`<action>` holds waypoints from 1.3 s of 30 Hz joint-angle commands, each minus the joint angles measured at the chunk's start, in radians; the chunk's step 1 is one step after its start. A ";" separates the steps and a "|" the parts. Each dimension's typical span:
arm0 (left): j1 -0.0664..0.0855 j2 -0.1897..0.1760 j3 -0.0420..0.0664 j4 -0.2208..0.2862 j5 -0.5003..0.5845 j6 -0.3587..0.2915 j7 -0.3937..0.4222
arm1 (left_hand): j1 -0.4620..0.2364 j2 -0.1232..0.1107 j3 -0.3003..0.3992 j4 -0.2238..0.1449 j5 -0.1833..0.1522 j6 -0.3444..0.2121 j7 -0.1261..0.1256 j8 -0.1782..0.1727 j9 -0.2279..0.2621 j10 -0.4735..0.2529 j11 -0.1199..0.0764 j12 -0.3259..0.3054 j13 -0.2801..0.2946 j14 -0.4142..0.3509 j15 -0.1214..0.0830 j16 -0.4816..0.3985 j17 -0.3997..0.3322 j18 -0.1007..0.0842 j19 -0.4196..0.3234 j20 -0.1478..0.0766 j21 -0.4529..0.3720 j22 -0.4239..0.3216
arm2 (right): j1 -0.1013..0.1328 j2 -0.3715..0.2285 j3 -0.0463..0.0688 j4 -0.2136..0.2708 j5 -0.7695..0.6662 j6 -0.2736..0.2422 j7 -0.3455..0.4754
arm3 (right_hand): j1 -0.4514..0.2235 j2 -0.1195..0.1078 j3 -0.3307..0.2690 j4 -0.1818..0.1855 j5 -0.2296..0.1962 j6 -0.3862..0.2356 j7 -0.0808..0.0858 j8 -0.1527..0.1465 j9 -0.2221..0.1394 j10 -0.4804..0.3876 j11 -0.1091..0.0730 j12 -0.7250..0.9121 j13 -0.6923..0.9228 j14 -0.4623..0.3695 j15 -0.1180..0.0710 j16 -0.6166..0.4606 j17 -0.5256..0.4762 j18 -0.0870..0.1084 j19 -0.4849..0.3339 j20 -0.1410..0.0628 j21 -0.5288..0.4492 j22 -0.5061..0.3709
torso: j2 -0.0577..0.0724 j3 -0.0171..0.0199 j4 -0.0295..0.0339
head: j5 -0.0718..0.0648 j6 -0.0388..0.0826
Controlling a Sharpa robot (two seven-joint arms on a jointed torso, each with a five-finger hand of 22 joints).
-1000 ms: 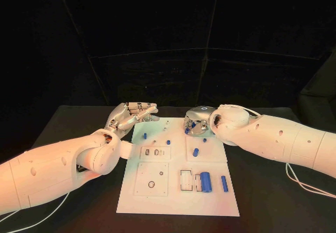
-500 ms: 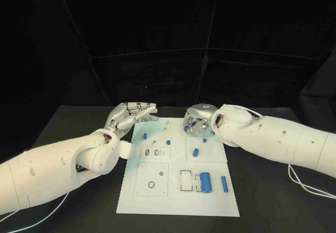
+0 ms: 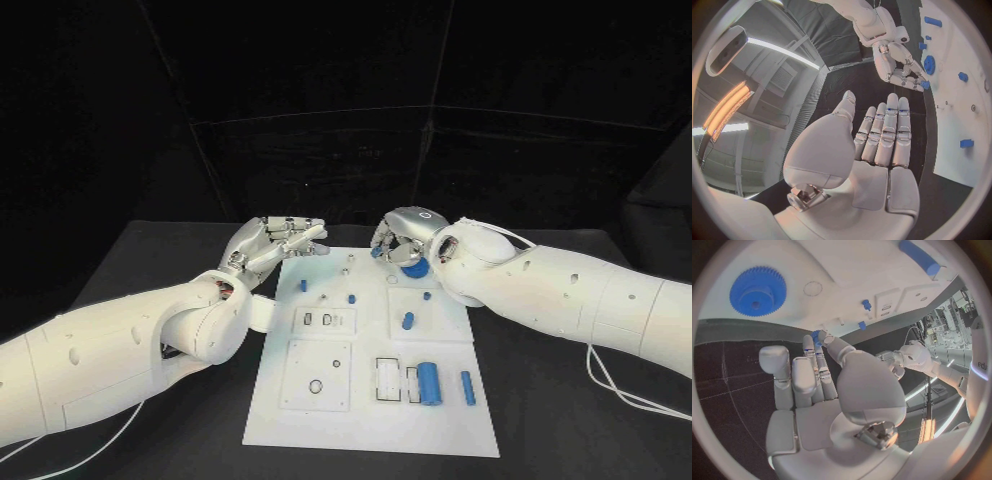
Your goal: Assemble the parts on the task board
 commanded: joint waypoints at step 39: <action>0.011 0.004 0.001 0.007 -0.005 0.008 0.006 | -0.002 0.011 0.003 -0.010 0.005 -0.006 0.001 -0.005 0.000 -0.006 -0.001 -0.003 -0.001 0.003 0.002 -0.001 0.003 0.005 0.004 0.003 -0.006 -0.001 | 0.002 0.158 0.001 -0.139 -0.007 0.074 -0.048 | -0.007 -0.016 0.017 0.019 -0.007 -0.006 0.008 -0.012 -0.004 -0.006 0.009 -0.020 -0.003 0.022 0.000 0.014 0.002 -0.012 0.005 0.004 0.016 0.009 | 0.016 -0.0071 0.0104 | 0.001 -0.011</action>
